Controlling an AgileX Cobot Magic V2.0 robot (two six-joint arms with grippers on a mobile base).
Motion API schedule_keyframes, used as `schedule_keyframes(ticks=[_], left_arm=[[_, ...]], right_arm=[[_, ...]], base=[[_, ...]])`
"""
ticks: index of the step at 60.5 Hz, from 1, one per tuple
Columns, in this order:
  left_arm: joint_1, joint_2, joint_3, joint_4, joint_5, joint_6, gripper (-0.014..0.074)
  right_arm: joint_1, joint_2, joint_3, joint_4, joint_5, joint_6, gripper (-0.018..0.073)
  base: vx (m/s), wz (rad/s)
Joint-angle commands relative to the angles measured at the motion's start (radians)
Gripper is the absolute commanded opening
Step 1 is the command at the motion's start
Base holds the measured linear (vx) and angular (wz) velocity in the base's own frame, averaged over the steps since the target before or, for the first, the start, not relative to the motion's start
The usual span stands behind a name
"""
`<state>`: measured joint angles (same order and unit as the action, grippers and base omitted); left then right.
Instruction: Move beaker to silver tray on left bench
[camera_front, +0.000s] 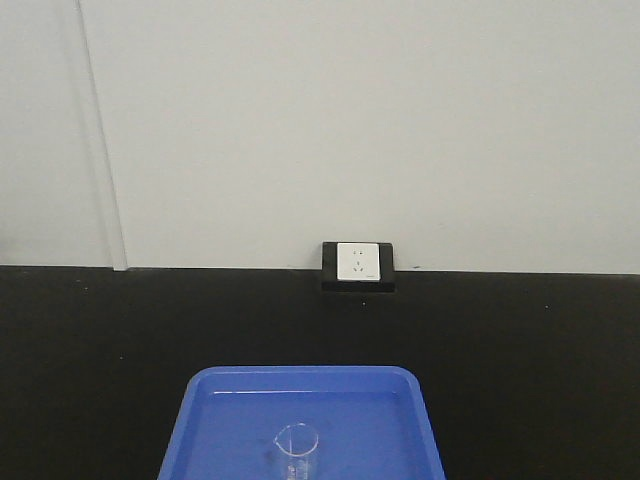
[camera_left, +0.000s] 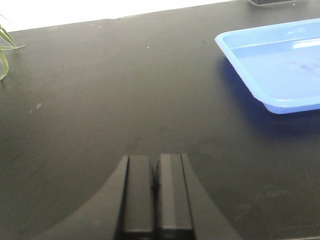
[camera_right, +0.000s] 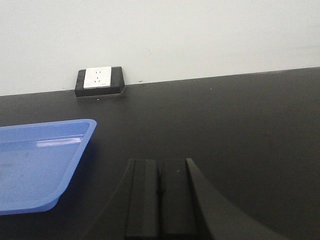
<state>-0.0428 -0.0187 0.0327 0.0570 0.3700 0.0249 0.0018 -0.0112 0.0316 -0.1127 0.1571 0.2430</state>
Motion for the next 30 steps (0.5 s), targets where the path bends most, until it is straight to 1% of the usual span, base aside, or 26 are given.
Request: schedule_keyframes(ticks=[1, 14, 18, 24, 30], left_arm=[[-0.008, -0.007, 0.02, -0.003, -0.075, -0.002, 0.0001], [-0.008, -0.007, 0.02, -0.003, -0.075, -0.002, 0.0001], [-0.008, -0.007, 0.02, -0.003, -0.075, -0.002, 0.0001], [-0.008, -0.007, 0.02, -0.003, -0.075, -0.002, 0.0001], [-0.008, -0.007, 0.02, -0.003, -0.075, -0.002, 0.0001]], right_arm=[[-0.005, -0.013, 0.005, -0.008, -0.094, 0.001, -0.0011], [-0.005, -0.013, 0.005, -0.008, -0.109, 0.001, -0.0011], [-0.005, -0.013, 0.003, -0.016, -0.173, -0.006, -0.0011], [-0.005, -0.007, -0.032, -0.026, -0.316, -0.009, -0.0011], [-0.005, 0.04, -0.118, -0.004, -0.36, -0.006, -0.0011]], base=[[0.0, 0.0], [0.0, 0.0], [0.0, 0.0], [0.0, 0.0], [0.0, 0.0]])
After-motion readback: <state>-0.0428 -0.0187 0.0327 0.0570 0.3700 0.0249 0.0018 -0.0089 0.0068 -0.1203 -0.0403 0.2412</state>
